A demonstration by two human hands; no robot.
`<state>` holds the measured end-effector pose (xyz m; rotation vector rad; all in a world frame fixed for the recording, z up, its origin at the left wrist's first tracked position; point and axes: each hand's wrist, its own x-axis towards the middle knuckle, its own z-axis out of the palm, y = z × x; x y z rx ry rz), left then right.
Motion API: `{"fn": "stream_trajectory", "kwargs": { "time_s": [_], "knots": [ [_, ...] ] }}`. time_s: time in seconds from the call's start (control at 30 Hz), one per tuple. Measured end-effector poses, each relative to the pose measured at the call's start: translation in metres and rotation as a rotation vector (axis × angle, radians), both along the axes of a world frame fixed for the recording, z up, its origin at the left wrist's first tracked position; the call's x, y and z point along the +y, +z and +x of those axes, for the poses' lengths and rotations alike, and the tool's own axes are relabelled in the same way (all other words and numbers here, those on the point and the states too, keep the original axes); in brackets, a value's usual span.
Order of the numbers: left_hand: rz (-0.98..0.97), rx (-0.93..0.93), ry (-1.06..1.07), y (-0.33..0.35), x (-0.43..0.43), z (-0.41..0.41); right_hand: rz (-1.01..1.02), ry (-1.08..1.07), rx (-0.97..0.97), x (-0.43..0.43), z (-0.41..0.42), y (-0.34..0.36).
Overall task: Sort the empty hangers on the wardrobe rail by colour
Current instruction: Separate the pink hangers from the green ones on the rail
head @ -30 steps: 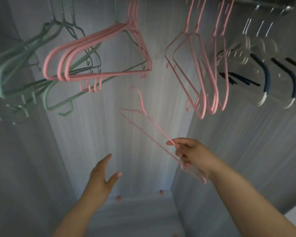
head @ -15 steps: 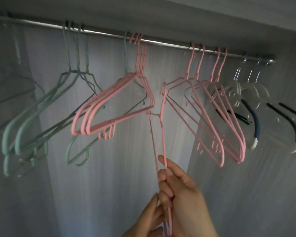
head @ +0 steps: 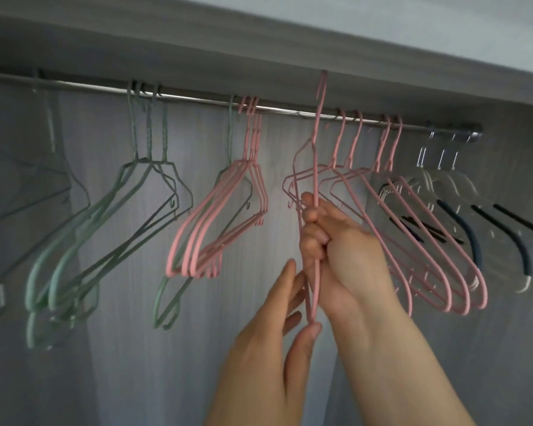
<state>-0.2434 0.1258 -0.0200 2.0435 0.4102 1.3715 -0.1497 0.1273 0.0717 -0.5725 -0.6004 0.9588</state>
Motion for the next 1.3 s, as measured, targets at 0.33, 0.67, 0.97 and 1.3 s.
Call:
{"fn": "stream_trajectory", "kwargs": {
  "time_s": [0.33,0.67,0.97,1.3],
  "knots": [
    [0.271,0.112,0.266,-0.01,-0.014,-0.009,-0.276,-0.207,-0.433,0.018,0.013,-0.011],
    [0.319,-0.086,0.559,0.06,0.0,-0.062,-0.169,-0.201,-1.02,-0.006,-0.033,0.026],
    [0.003,0.018,0.39,0.06,0.039,-0.043,-0.191,-0.031,-0.784,0.031,-0.059,0.002],
    [-0.084,-0.128,0.56,0.058,0.043,-0.068,-0.097,-0.056,-0.796,0.056,-0.092,-0.004]
  ]
}}
